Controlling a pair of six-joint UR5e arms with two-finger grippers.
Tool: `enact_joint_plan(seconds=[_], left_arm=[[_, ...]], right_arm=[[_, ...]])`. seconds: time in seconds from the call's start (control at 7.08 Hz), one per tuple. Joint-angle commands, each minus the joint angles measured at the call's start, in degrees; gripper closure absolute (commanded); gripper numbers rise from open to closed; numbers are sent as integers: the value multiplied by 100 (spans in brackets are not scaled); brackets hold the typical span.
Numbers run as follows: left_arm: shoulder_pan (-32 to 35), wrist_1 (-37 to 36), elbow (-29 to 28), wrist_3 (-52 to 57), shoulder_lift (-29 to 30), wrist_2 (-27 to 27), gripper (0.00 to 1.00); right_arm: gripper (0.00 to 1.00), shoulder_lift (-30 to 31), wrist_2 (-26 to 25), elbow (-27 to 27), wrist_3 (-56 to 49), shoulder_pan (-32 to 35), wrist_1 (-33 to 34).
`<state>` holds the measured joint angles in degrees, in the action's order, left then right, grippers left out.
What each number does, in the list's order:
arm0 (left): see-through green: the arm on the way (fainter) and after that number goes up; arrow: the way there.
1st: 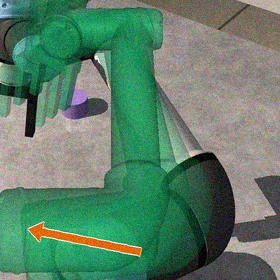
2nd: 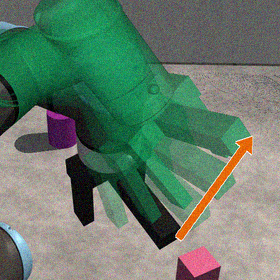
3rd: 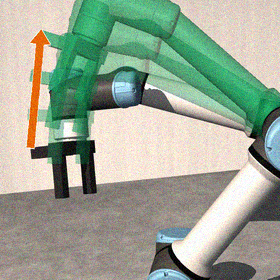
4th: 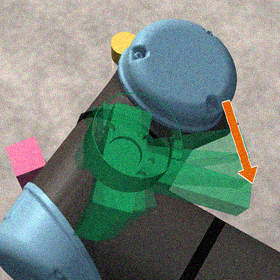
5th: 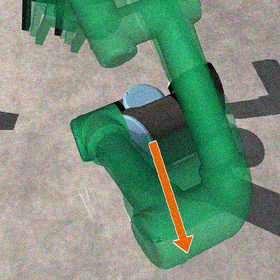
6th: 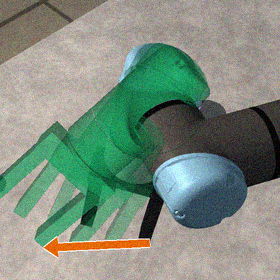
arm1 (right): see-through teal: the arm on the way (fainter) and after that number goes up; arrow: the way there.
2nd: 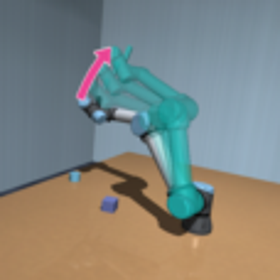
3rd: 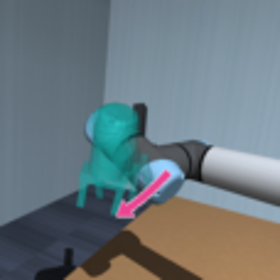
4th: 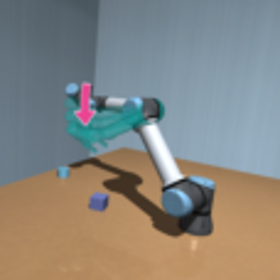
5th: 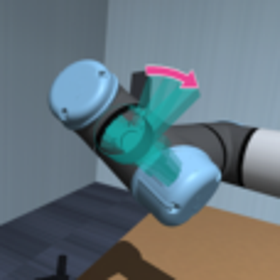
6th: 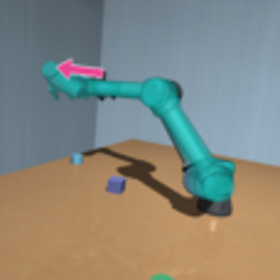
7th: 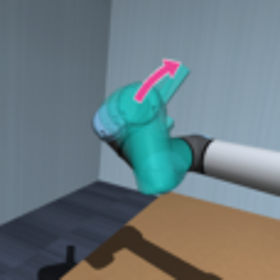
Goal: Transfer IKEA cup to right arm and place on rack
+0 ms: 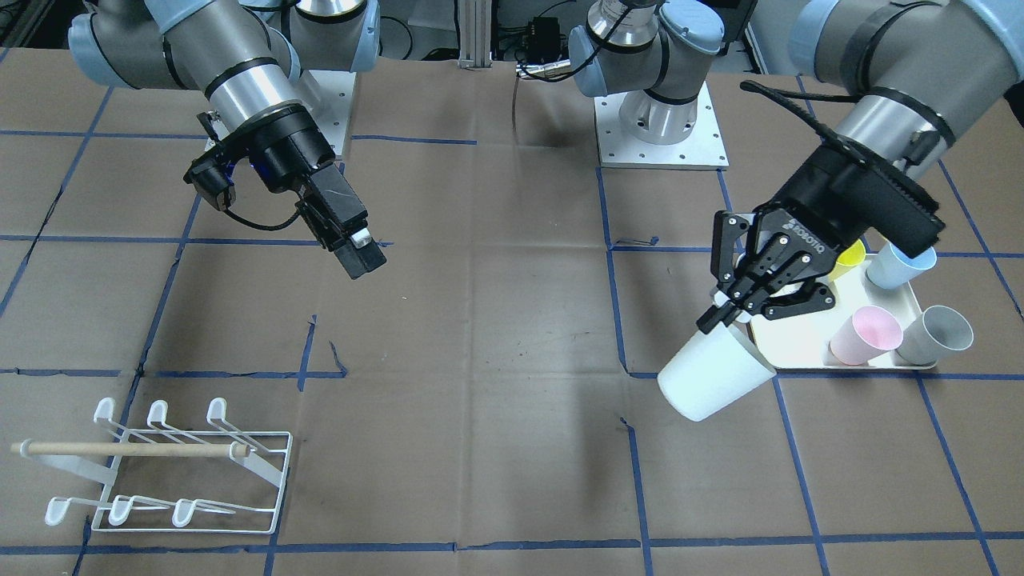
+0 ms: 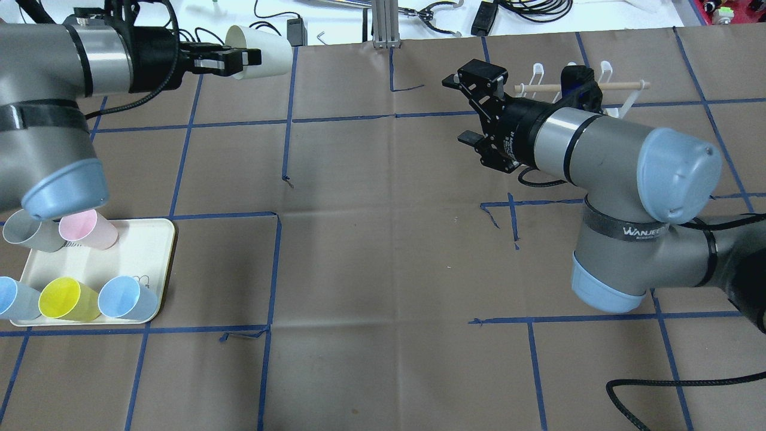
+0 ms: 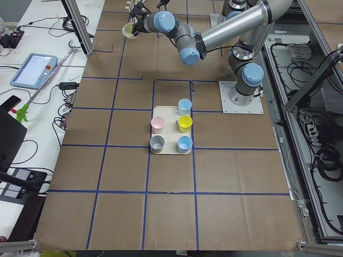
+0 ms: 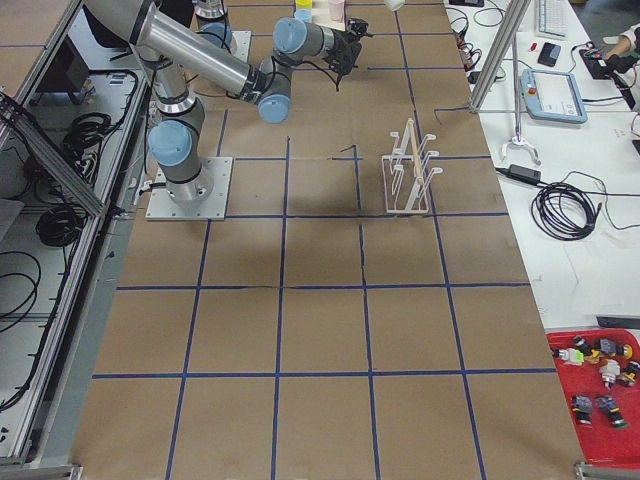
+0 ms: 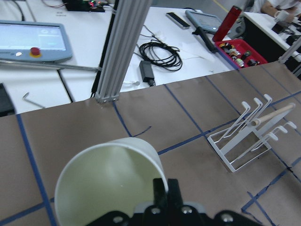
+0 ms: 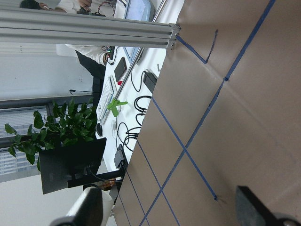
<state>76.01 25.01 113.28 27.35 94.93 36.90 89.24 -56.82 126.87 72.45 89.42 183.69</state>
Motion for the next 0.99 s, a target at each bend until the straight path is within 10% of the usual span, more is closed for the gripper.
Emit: enact_joint_plan(seconds=[0.0, 0.85], left_arm=[[211, -2018, 938, 8, 218, -456, 100], [977, -4370, 1423, -650, 887, -1010, 97]], right_arm=[[0, -344, 5, 13, 191, -4, 299], [0, -846, -39, -285, 774, -4, 500]])
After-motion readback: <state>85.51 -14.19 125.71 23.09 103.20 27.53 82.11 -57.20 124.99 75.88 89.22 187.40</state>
